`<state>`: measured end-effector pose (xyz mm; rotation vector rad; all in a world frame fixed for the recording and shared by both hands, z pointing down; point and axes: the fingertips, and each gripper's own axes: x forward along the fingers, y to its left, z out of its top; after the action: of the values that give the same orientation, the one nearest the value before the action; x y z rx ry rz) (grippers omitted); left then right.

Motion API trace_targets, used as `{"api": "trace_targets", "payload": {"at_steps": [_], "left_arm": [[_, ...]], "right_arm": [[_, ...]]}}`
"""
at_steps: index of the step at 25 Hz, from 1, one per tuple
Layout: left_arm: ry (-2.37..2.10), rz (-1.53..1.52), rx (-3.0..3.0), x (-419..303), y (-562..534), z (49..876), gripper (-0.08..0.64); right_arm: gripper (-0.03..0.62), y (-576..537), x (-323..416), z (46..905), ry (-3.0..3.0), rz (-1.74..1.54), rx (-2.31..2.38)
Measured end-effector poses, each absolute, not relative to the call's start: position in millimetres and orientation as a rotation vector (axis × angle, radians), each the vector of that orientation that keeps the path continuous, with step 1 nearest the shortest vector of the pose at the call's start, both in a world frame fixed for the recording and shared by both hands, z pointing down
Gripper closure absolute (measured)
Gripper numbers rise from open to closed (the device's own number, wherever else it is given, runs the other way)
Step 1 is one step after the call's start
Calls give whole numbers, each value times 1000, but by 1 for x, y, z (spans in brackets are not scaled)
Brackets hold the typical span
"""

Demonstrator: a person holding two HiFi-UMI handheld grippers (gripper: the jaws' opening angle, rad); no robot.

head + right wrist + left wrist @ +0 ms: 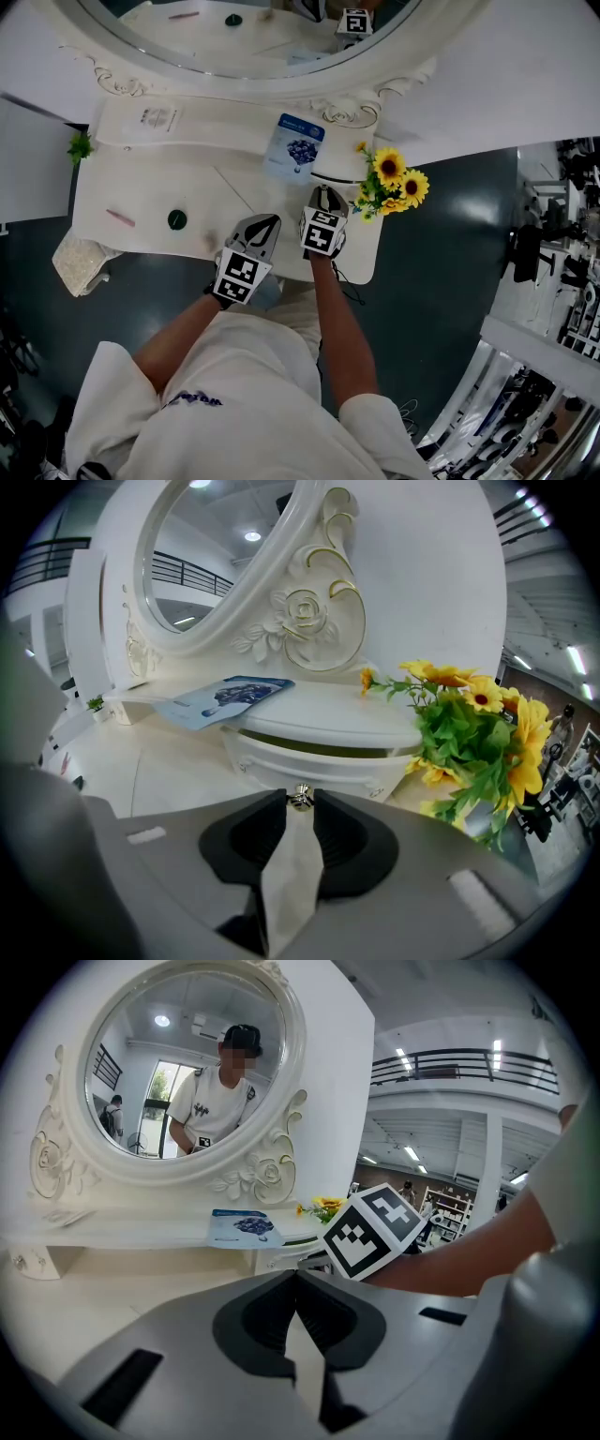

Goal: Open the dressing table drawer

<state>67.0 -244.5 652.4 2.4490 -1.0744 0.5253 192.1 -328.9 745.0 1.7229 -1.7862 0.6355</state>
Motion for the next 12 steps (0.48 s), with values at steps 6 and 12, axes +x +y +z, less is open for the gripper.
{"api": "trace_targets", "payload": {"at_steps": [6,12], "left_arm": [[-1071,527,2450,68,-244,651,551],[-1067,528,2449,69,-243,653,551]], "right_arm": [[491,-326,191,750,-1796,647,1717],[491,-323,191,745,-1792,642,1715]]}}
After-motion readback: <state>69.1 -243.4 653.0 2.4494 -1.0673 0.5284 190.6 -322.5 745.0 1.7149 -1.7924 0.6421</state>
